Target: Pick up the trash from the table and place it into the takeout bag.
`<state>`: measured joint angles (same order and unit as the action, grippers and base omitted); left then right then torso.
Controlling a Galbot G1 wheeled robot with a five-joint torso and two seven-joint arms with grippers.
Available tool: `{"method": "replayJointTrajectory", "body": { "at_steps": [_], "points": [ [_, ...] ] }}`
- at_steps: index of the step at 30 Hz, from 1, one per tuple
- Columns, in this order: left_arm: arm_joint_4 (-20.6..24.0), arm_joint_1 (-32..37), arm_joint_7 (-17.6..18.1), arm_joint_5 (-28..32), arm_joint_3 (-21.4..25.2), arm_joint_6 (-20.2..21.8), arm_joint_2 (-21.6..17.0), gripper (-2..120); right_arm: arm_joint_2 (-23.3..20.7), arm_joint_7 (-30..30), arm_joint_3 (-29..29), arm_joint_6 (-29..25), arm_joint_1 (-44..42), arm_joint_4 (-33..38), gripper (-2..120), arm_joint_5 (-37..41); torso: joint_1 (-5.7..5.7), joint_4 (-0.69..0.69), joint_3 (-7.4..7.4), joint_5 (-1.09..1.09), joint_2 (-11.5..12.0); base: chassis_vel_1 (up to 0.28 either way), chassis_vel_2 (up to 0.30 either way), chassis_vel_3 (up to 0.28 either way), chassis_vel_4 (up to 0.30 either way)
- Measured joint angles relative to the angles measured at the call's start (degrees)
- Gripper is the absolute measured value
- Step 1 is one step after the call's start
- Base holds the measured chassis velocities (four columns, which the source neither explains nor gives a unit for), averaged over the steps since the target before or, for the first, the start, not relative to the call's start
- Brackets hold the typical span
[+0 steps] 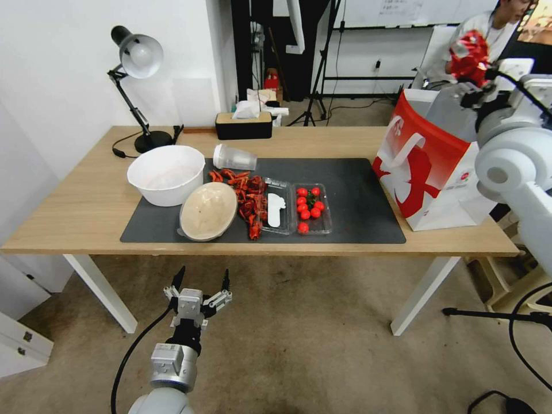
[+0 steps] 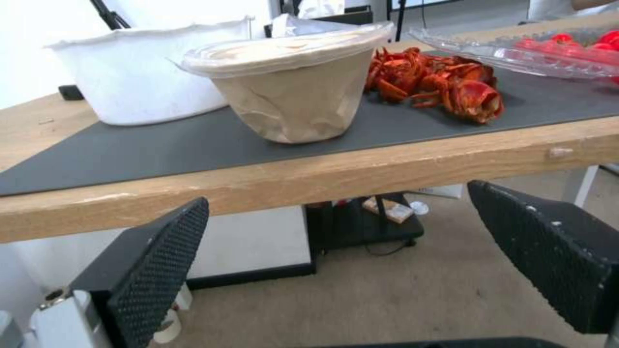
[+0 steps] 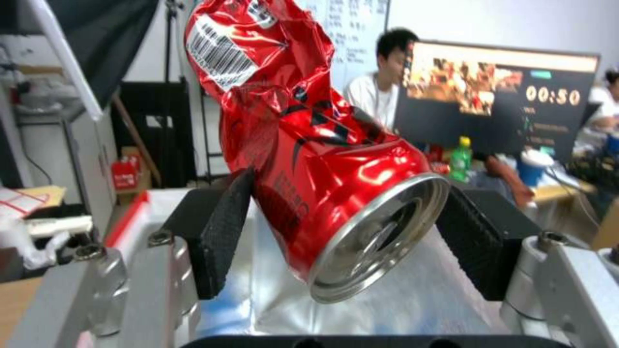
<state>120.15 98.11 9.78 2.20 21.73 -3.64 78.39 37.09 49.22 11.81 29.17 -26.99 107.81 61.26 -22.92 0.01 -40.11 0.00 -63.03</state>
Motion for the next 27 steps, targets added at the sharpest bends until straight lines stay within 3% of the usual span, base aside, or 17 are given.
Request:
{"method": "replayJointTrajectory", "body": {
  "at_steps": [5, 11, 21, 27],
  "points": [
    [-0.24, -0.10, 0.00, -0.13, -0.18, 0.01, 0.14, 100, 0.36, -0.52, 0.62, 0.08, -1.17, -0.44, 71, 0.13, 0.00, -0.01, 0.00, 0.00, 0.00, 0.000, 0.000, 0.000, 0.000],
    [-0.65, -0.32, -0.01, -0.32, -0.38, 0.04, 0.15, 100, 0.96, -0.59, 0.80, 0.08, -2.09, -0.70, 97, 0.09, 0.00, 0.00, 0.00, 0.00, 0.00, 0.000, 0.000, 0.000, 0.000],
    [-0.18, -0.05, 0.00, -0.29, 0.14, 0.05, 0.01, 100, 1.18, -1.67, 0.41, -0.26, -2.30, 0.75, 100, 0.00, 0.01, 0.00, 0.00, -0.01, 0.00, 0.000, 0.000, 0.000, 0.000],
    [0.00, 0.35, 0.00, -0.27, 0.33, -0.01, 0.27, 100, 1.18, -4.07, 0.29, -3.07, -3.17, 2.25, 100, -0.20, 0.00, 0.00, 0.00, -0.01, 0.00, 0.000, 0.000, 0.000, 0.000]
  ]
}}
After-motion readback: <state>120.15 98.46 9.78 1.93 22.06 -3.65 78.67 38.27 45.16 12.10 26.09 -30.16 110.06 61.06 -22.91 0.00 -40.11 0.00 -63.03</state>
